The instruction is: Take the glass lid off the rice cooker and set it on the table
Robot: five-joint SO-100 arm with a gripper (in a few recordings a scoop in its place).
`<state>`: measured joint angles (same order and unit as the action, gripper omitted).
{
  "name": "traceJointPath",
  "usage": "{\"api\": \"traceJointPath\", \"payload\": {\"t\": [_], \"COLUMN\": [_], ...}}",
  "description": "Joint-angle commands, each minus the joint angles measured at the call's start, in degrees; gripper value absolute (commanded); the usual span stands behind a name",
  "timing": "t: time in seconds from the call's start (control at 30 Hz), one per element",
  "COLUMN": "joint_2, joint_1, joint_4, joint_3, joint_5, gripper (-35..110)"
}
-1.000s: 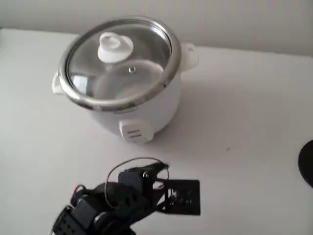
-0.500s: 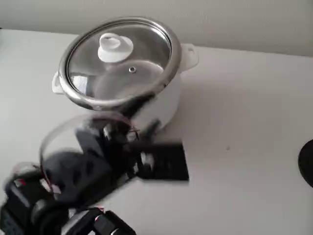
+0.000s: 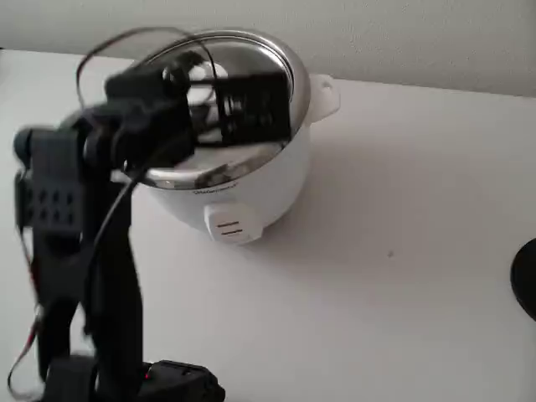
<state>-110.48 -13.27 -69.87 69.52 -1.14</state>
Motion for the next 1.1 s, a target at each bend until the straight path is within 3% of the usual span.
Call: {"api": "traceJointPath", "payload": {"t": [0.0,0.3,0.77,0.93,1.07], "joint_2": [8.0,19.9,22.9,24.7,28.5], "joint_1": [-2.6,-6.2,-5.2,-4.2,-4.1], "joint_4": [1.4,1.3,4.4,6.2,7.9], "joint_3": [-11.4,-23.3,-26.6,-26.2,-26.2], "joint_5": [-1.0,-2.5,-5.9,-16.8,-17.4], "gripper": [21,21,20,8,1]}}
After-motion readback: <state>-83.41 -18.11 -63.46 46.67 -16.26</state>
